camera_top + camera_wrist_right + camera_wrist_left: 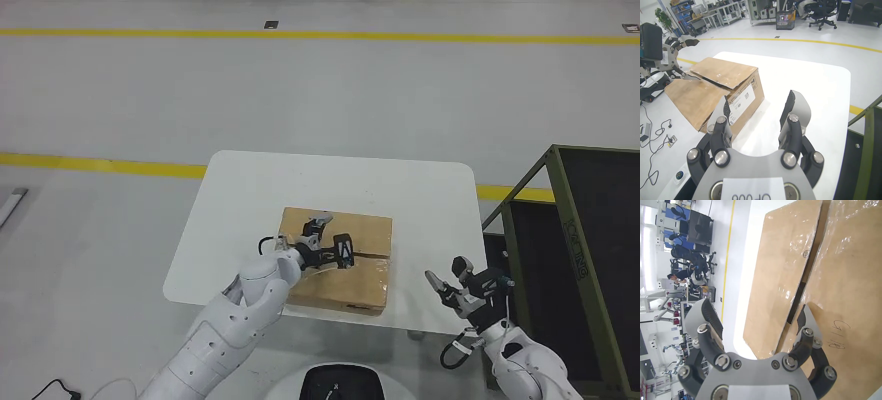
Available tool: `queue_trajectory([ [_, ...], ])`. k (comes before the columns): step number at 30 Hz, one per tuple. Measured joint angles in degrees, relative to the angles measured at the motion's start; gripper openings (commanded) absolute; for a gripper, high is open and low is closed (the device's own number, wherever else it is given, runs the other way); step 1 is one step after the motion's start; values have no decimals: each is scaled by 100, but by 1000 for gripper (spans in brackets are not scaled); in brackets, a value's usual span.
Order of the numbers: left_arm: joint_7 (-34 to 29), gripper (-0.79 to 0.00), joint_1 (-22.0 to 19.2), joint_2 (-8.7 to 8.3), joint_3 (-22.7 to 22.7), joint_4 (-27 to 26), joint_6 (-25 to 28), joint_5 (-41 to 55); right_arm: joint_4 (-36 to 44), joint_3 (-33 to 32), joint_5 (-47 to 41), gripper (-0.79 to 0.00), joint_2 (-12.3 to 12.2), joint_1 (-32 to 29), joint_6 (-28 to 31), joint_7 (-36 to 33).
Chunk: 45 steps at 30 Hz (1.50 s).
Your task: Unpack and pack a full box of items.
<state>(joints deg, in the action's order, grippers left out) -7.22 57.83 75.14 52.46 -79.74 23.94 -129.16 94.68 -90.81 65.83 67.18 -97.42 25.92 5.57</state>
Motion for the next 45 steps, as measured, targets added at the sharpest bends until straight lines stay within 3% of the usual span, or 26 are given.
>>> queue_trajectory([
  [10,-76,0,-140,67,-109,273,-38,-25,-26,7,-23,-175,-7,19,-23,-4],
  [20,-138,0,-244,119,-136,481,-532,-291,-38,4,-33,-163,-17,23,-1,-13],
  [27,-67,0,-305,161,-46,526,-1042,-265,-61,-2,-41,-209,-23,45,-16,0],
  [33,-16,0,-398,206,-25,588,-1217,-220,-72,-11,-1,-179,-31,98,-16,6],
  [45,58,0,-738,353,-110,872,-1406,-62,-479,307,529,-172,-51,918,311,-50],
])
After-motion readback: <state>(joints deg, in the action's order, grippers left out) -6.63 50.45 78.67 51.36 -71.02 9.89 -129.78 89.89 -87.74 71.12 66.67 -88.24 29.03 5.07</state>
